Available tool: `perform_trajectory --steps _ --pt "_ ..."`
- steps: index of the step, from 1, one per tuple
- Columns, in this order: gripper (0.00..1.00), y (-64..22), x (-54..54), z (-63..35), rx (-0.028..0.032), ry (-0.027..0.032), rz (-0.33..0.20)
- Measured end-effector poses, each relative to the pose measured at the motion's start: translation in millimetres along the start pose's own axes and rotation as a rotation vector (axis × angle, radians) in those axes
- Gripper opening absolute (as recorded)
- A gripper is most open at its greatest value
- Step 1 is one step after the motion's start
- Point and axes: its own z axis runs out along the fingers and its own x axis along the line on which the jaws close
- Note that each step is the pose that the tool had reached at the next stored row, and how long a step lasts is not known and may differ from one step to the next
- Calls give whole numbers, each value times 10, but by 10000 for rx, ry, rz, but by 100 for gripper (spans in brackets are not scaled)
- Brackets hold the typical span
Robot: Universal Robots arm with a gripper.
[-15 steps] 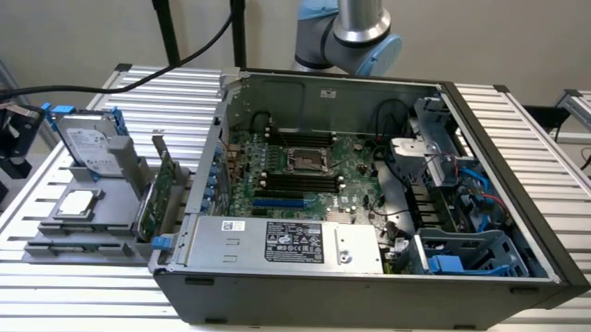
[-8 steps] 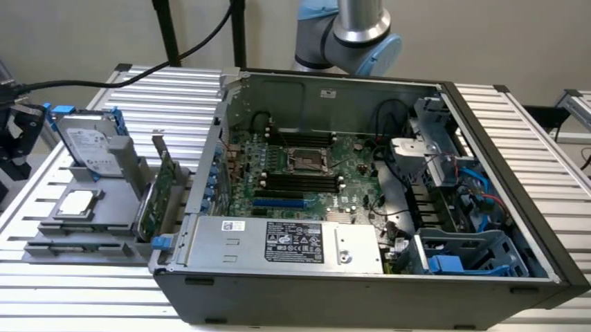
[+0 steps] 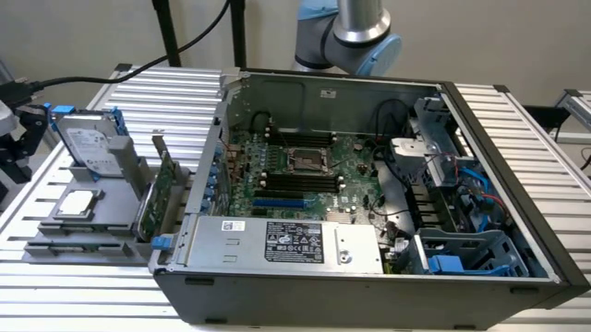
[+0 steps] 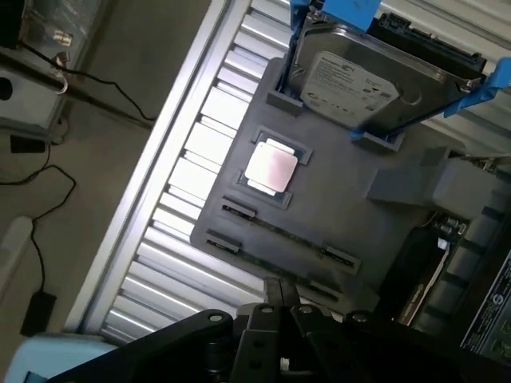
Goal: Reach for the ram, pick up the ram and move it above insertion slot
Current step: 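Pick up the ram and move it above insertion slot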
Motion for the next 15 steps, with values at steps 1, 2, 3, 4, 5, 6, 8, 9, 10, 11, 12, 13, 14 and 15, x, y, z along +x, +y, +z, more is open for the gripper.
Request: perform_trajectory --steps 1,2,3,4,5,6,8,9,10,11,12,13,14,15 --pt "11 0 0 7 -1 6 -180" --pt "11 -1 0 14 0 12 -360" --pt "11 -1 0 21 0 20 -539" --pt "11 -1 0 27 -1 27 -720" --pt "11 -1 0 34 -1 33 -904" --pt "11 -2 0 41 0 42 -1095" --pt "11 -2 0 54 -1 55 -1459" --pt "11 -3 0 60 -1 62 -1635" --pt "11 -3 0 65 0 70 -1818" --pt "11 -3 0 71 -1 76 -1999" --pt "11 -3 0 77 -1 83 -2178" --pt "11 -3 0 83 -1 90 -2358" --pt "11 -3 0 88 -1 97 -2538" --pt "11 -4 0 93 -1 105 -2734"
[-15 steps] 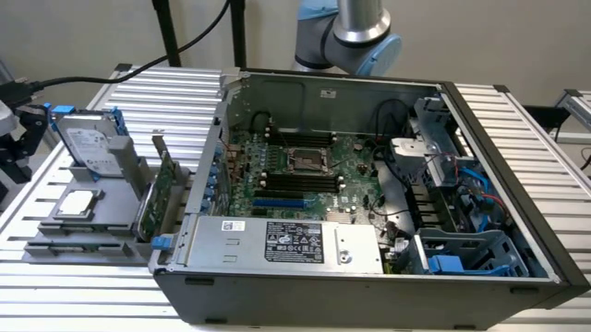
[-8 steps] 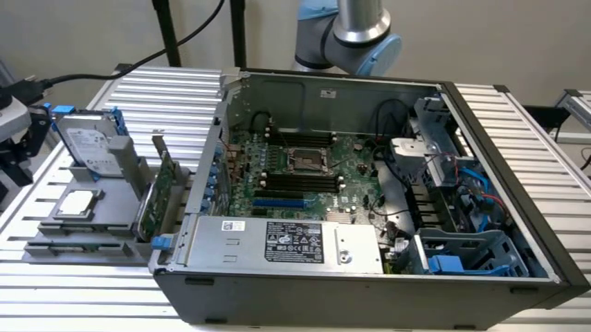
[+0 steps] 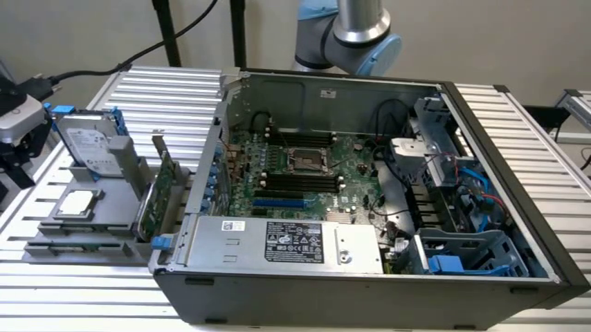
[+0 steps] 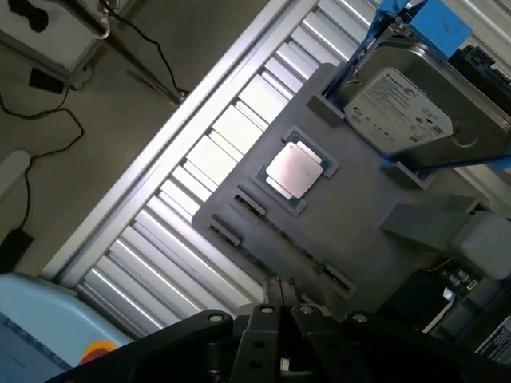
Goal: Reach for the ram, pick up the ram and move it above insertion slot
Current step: 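Pick up the ram and move it above insertion slot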
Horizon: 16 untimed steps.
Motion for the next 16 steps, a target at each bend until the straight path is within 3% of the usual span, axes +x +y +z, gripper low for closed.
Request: perform_trajectory --steps 16 --pt "11 0 0 6 0 110 -2909"
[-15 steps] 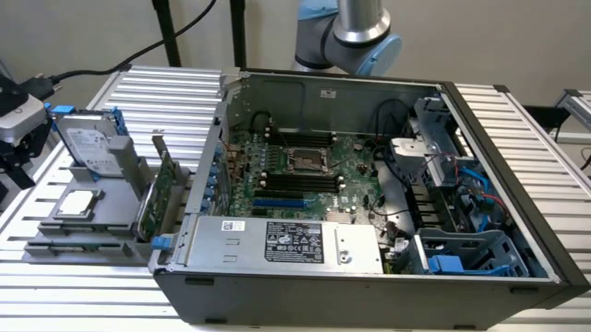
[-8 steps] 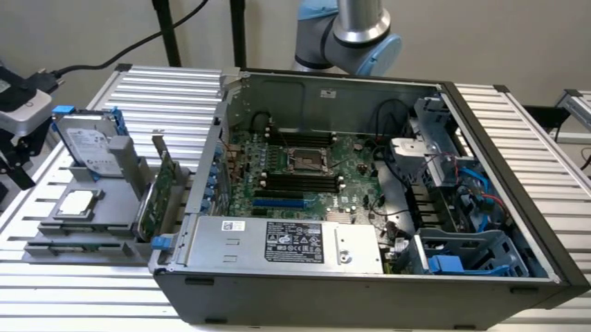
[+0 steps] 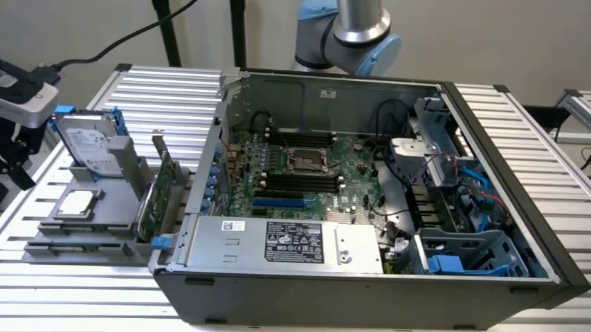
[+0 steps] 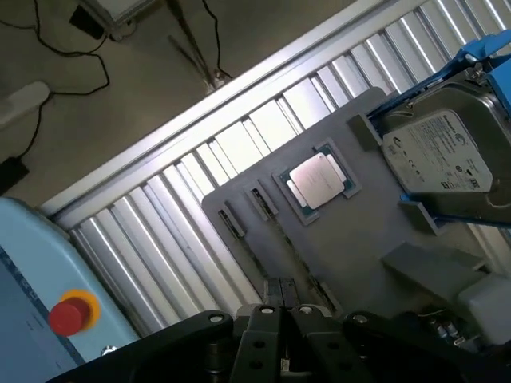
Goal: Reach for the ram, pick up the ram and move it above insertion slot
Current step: 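Pick up the ram and move it above insertion slot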
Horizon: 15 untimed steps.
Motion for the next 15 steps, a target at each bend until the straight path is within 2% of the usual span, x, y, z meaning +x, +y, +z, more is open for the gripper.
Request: perform_trajectory --steps 9,15 --pt "11 0 0 3 4 59 -1634" --pt "11 -1 0 16 56 44 -2705"
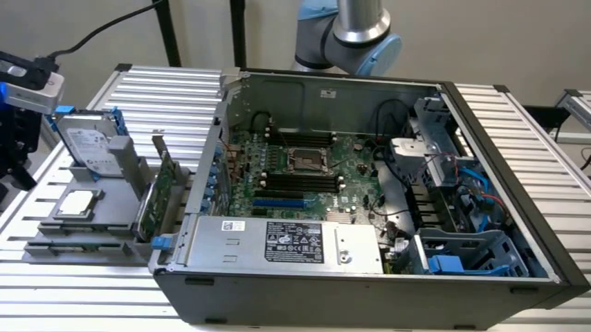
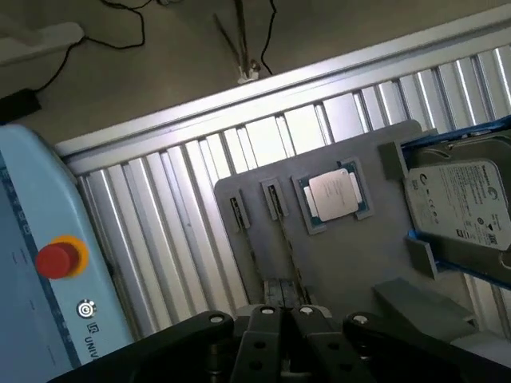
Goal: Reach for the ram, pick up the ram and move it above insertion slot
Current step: 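Pick up the ram and move it above insertion slot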
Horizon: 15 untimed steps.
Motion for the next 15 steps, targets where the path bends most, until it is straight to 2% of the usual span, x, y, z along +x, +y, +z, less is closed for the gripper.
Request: perform_trajectory --steps 9,15 --pt "11 -1 0 22 130 -39 -1596" --pt "11 -1 1 41 165 -58 -2688"
